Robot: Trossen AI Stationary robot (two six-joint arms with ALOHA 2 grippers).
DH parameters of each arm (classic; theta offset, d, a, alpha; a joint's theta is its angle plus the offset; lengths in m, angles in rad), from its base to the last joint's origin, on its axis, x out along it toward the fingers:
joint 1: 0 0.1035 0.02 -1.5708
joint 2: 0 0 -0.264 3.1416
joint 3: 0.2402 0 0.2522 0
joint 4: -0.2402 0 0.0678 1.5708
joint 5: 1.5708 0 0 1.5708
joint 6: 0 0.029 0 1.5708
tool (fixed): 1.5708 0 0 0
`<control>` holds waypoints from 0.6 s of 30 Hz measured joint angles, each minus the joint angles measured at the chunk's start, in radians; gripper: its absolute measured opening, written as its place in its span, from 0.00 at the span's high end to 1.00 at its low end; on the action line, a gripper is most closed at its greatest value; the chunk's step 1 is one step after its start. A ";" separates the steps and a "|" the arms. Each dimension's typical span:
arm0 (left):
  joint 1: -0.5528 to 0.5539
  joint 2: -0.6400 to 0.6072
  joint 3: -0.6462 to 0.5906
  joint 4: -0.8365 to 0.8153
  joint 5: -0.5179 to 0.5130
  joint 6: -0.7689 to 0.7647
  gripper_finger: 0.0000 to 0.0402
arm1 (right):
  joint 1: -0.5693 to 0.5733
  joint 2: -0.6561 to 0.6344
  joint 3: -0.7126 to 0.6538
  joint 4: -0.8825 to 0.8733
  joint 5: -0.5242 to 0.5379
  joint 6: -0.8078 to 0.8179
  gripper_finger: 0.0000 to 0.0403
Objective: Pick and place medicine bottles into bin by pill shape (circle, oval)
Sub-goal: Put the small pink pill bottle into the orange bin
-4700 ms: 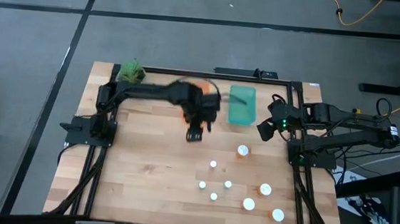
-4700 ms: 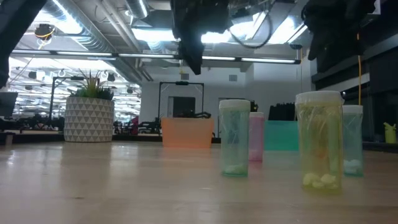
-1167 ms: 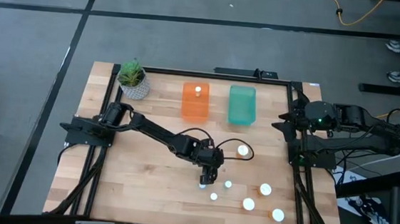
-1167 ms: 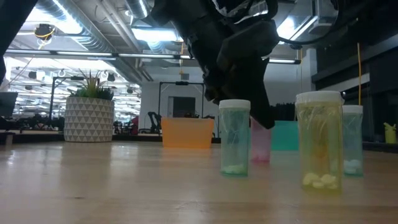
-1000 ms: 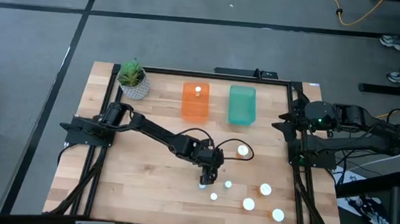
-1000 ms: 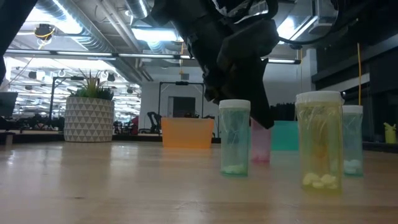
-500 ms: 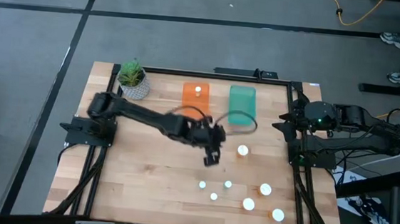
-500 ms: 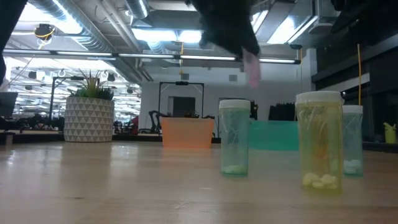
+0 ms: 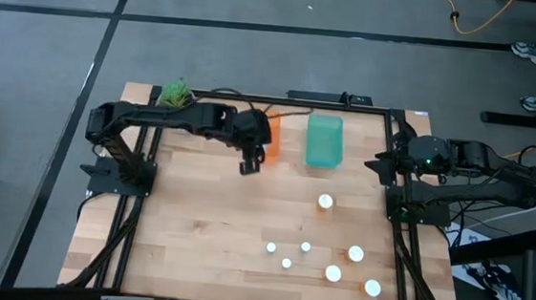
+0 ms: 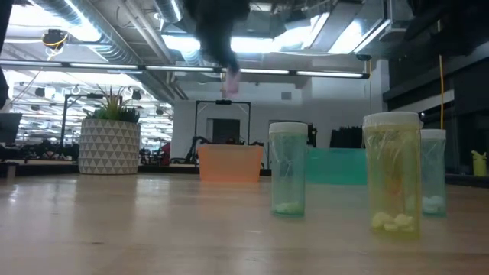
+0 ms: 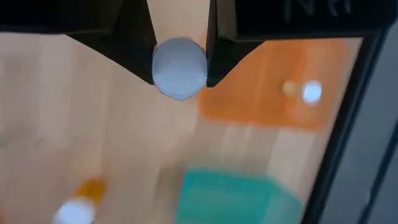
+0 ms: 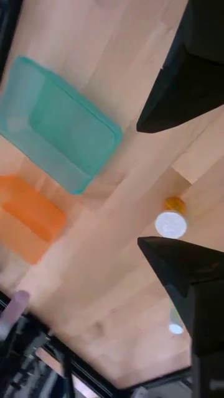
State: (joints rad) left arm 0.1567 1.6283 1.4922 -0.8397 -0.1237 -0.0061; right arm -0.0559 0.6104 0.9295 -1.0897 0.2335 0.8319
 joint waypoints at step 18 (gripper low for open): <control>0.351 -0.011 -0.398 0.405 0.144 0.086 0.77 | 0.000 0.003 0.000 0.019 0.117 0.110 0.28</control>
State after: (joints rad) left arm 0.5073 1.6172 1.0943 -0.4343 0.0198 0.0801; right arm -0.0563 0.6132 0.9295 -1.0702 0.3501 0.9423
